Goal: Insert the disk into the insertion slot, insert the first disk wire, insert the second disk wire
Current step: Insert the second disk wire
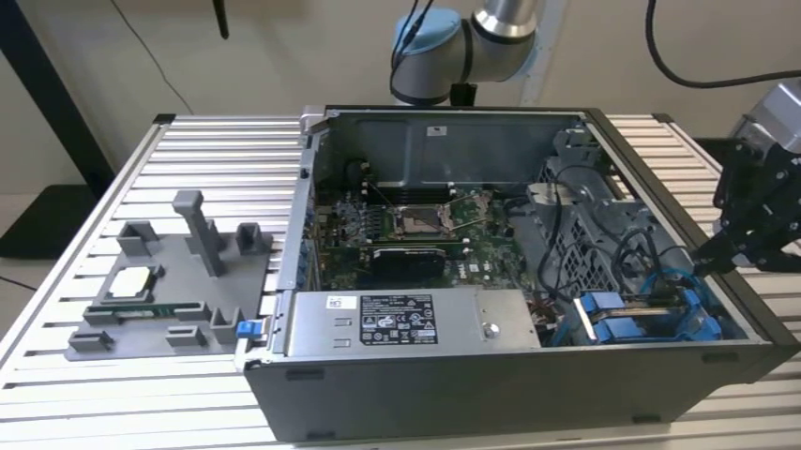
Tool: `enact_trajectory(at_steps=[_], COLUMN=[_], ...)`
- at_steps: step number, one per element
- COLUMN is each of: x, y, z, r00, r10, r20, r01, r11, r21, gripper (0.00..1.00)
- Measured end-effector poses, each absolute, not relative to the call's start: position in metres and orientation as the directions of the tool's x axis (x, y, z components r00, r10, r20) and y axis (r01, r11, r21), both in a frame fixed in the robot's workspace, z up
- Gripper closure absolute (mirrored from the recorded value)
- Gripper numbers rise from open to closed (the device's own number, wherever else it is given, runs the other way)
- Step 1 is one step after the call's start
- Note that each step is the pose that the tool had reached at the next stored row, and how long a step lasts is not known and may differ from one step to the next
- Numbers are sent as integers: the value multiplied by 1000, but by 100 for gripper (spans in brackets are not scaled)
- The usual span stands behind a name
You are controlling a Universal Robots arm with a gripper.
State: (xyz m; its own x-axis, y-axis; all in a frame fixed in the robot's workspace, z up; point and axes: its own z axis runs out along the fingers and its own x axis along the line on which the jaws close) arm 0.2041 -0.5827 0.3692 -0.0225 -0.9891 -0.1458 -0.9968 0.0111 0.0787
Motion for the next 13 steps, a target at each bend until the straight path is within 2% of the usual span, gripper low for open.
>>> enact_trajectory(at_steps=[11, 12, 13], x=[205, 205, 205], y=[-583, -583, -583], z=[362, 362, 361], r00=[-23, -23, -23], r10=[-989, -989, -989], r20=[-146, -146, -146], r01=[-997, -997, -997], r11=[11, 11, 11], r21=[80, 81, 81], gripper=[0, 100, 100])
